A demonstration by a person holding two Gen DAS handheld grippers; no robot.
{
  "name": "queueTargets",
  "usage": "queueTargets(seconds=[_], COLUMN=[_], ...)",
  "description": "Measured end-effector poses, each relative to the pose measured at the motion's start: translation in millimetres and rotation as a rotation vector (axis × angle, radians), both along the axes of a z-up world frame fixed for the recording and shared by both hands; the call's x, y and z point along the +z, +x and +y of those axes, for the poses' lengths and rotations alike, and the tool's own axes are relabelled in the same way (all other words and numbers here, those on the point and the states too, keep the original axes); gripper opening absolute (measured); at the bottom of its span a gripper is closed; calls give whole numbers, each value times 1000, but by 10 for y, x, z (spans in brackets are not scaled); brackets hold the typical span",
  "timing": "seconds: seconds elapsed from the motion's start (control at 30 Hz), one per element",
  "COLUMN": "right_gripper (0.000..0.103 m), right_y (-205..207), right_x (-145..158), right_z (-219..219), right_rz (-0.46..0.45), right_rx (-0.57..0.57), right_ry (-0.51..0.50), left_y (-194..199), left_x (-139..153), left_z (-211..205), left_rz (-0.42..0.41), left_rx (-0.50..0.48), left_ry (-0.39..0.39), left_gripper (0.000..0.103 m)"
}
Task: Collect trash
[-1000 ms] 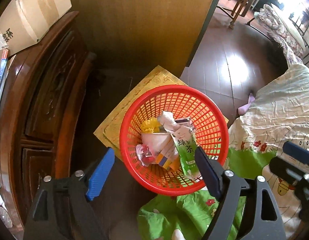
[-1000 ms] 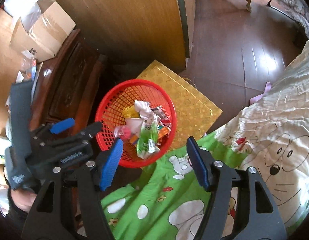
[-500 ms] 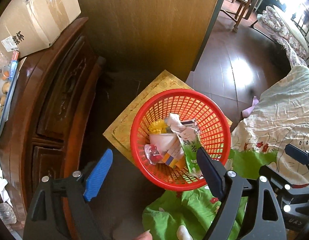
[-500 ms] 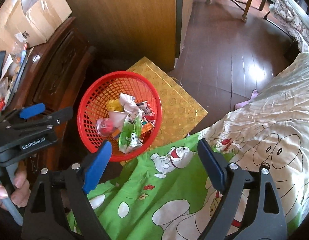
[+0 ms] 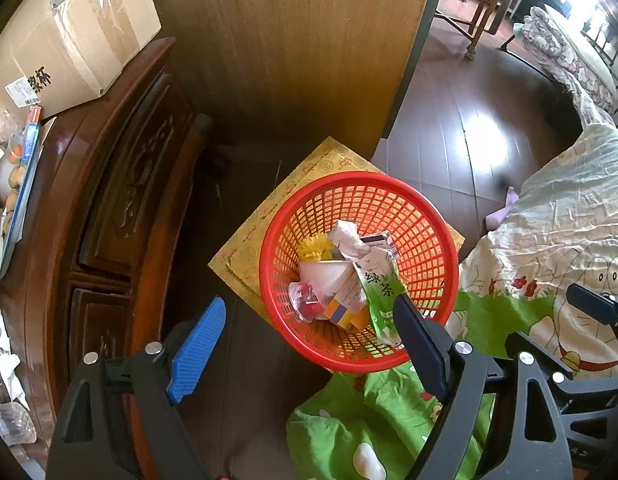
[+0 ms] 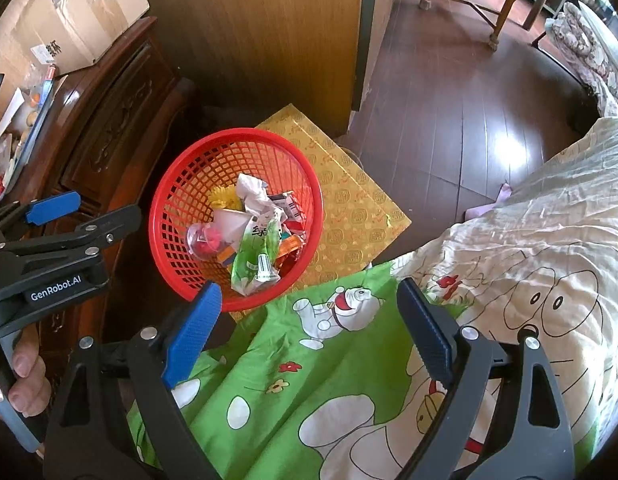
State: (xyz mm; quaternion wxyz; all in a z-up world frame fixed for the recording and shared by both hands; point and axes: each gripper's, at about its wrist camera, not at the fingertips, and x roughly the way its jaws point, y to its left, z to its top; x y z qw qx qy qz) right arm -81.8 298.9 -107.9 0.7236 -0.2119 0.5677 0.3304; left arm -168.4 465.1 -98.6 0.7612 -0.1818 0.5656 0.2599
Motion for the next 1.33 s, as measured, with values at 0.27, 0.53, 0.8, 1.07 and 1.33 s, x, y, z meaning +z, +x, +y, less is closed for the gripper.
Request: queueTargets(seconds=[0.27, 0.53, 0.8, 1.07, 1.33], right_gripper=[86, 86, 86, 87, 89], right_y=[-12, -12, -19, -22, -30], right_x=[-11, -27, -35, -37, -35], right_z=[0, 8, 9, 7, 3], right_rz=[1, 4, 6, 5, 6], right_rx=[4, 5, 8, 9, 12], right_ry=[-7, -19, -24, -25, -26], left_y=[-22, -24, -30, -32, -45], left_x=[-5, -38, -45, -52, -69], left_z=[26, 40, 35, 45, 67], left_rz=[1, 10, 15, 19, 25], left_rx=[17, 14, 12, 12, 19], left_ry=[4, 1, -4, -3, -8], left_gripper=[85, 85, 85, 85, 85])
